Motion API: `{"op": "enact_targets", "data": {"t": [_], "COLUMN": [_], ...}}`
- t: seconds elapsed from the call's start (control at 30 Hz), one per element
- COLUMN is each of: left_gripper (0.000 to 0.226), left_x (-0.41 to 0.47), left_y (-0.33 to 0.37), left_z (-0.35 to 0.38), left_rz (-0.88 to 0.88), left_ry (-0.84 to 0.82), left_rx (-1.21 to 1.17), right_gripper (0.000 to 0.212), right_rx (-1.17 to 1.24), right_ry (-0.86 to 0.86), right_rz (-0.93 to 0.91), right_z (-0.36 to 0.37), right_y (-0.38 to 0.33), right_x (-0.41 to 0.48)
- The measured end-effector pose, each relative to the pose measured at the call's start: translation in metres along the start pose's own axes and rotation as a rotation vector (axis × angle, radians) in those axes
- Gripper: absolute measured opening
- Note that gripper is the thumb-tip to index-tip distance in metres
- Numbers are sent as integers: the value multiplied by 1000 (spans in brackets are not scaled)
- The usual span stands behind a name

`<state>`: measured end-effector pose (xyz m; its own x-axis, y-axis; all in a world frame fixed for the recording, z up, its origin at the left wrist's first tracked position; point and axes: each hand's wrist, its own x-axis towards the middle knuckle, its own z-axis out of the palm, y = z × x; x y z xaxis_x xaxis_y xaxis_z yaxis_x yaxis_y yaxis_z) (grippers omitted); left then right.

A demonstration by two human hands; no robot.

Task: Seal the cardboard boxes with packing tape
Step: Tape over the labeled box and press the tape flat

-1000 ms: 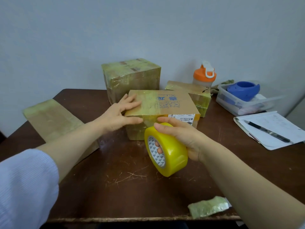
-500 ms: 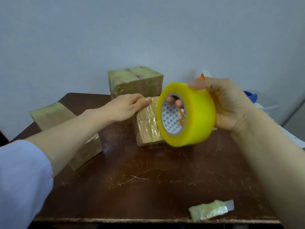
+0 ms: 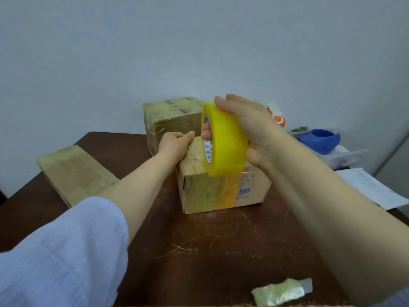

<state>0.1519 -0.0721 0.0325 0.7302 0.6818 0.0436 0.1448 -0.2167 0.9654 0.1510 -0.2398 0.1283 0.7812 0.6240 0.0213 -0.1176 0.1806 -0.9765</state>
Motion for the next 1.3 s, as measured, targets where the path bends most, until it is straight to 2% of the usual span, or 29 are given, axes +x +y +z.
{"op": "enact_targets", "data": {"t": [0.17,0.37,0.5,0.53,0.6,0.63,0.7,0.73,0.8,0.9,0.93,1.03,1.07,1.2,1.3], "left_gripper": [47,47,34,31,28,32,51,68,96,95,91,89,91,105,107], "left_x": [9,11,4,2,-1,-4,-10,-15,-21,-15,-16,-26,-31,-36,-32], "left_y": [-4,-4,1,4,17,25,34,33,22,21,24,23,21,9,13], "left_z": [-2,3,2,0,0,4,20,30,43,39,35,34,32,17,15], "left_rz": [-50,-28,-14,50,303,431,508,469,353,358,429,800,819,648,649], "left_ry": [53,54,-6,22,131,140,-42,-160,-300,-315,-275,18,23,-250,-340], "left_rx": [83,114,163,331,808,943,1075,1120,1170,1182,1231,1439,1442,1276,1303], "right_gripper": [24,11,10,9,7,7,8,9,10,9,9,12,13,30,35], "right_rx": [50,-47,-35,-52,-62,-53,-43,-40,-26,7,20,60,54,-255,-317], "right_ry": [-51,-40,-34,-34,-39,-42,-50,-55,-73,-74,-70,-61,-58,-158,-249], "right_rz": [111,212,284,288,307,318,334,338,334,320,318,289,272,262,257], "right_z": [-8,-28,-38,-37,-37,-38,-41,-42,-41,-38,-34,-27,-27,-45,-72], "right_y": [11,71,100,104,107,107,111,112,112,110,111,115,117,120,102], "right_x": [-22,-51,-52,-48,-41,-38,-33,-31,-28,-21,-20,-20,-20,-20,-32]}}
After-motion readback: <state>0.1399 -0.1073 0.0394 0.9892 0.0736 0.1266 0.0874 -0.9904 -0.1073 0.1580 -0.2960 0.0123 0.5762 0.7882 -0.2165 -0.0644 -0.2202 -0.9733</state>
